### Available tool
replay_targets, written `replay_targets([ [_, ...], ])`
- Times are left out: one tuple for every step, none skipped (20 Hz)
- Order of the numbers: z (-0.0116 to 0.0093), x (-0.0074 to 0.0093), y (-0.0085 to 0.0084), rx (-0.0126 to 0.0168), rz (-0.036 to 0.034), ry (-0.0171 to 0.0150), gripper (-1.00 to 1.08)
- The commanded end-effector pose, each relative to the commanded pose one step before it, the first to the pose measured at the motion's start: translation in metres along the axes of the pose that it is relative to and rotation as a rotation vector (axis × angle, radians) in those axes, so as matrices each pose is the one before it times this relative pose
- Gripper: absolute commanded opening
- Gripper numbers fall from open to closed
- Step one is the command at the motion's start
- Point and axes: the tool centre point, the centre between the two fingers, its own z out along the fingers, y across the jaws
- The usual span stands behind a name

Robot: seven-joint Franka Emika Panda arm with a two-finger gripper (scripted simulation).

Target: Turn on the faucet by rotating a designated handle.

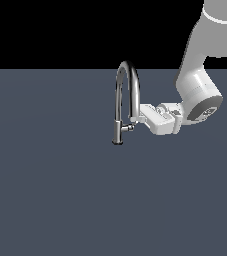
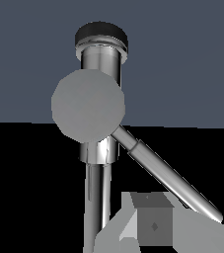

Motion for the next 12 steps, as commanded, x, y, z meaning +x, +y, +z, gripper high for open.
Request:
replay_targets([
  [-0.00767, 0.01267, 0.01748, 0.00931, 0.02249, -0.00051, -1.0],
  [-0.00047, 0.00154, 0.00338, 0.00039, 0.00012, 0.00027, -1.0],
  [0.0, 0.0, 0.0, 0.0, 0.0, 0.0, -1.0],
  [0.00849, -0.01275, -0.01167, -0.01401, -0.02337, -0.00258, -1.0],
  [-0.00095, 0.00712, 0.00294, 0.00157, 0.00264, 0.00031, -1.0],
  [-0.00096, 0.00709, 0.00292, 0.00157, 0.00264, 0.00031, -1.0],
  [-0.00094, 0.00702, 0.0029, 0.00154, 0.00257, 0.00031, -1.0],
  [-0.00095, 0.007, 0.00288, 0.00156, 0.0026, 0.00031, -1.0],
  [-0.00094, 0.00693, 0.00285, 0.00155, 0.00256, 0.0003, -1.0],
  [-0.00094, 0.00688, 0.00281, 0.00155, 0.00256, 0.0003, -1.0],
  [-0.00094, 0.00681, 0.00277, 0.00154, 0.00252, 0.0003, -1.0],
  [-0.00093, 0.00672, 0.00273, 0.00153, 0.00248, 0.0003, -1.0],
])
